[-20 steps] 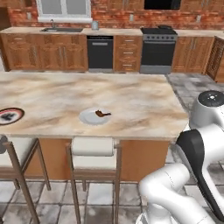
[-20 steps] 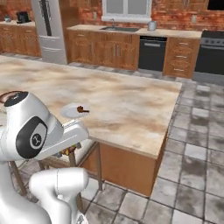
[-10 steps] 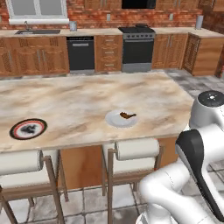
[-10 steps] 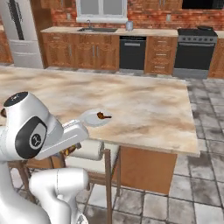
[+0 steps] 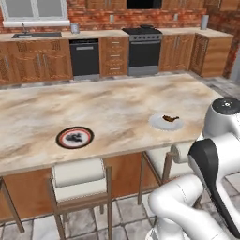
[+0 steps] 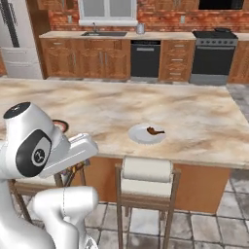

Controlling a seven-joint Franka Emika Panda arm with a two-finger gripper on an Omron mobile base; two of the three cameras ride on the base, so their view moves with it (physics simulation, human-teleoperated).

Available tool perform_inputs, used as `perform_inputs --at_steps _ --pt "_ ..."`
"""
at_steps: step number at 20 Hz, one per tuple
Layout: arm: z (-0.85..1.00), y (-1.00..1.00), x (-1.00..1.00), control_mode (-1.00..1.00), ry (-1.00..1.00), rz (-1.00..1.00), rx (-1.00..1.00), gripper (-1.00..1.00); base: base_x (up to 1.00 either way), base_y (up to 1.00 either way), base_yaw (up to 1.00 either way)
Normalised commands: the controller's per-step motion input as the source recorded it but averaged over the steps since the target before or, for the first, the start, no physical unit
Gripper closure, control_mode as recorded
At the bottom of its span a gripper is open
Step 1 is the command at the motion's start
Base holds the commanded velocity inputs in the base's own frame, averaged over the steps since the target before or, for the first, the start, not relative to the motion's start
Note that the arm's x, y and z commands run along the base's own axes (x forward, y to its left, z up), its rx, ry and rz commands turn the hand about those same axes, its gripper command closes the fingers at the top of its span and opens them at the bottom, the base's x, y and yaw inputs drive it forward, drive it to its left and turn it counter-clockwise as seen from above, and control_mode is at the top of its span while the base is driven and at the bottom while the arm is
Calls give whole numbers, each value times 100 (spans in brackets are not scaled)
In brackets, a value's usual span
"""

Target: Take the chicken drumsticks from the pan and place one on each plate on the dining counter.

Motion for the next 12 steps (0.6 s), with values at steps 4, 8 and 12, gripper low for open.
perform_inputs --at_steps 4,8,12 --pt "0 0 0 100 0 0 0 100 0 64 -7" --pt "0 0 0 100 0 0 0 100 22 40 0" --pt "0 0 0 100 0 0 0 100 42 3 0"
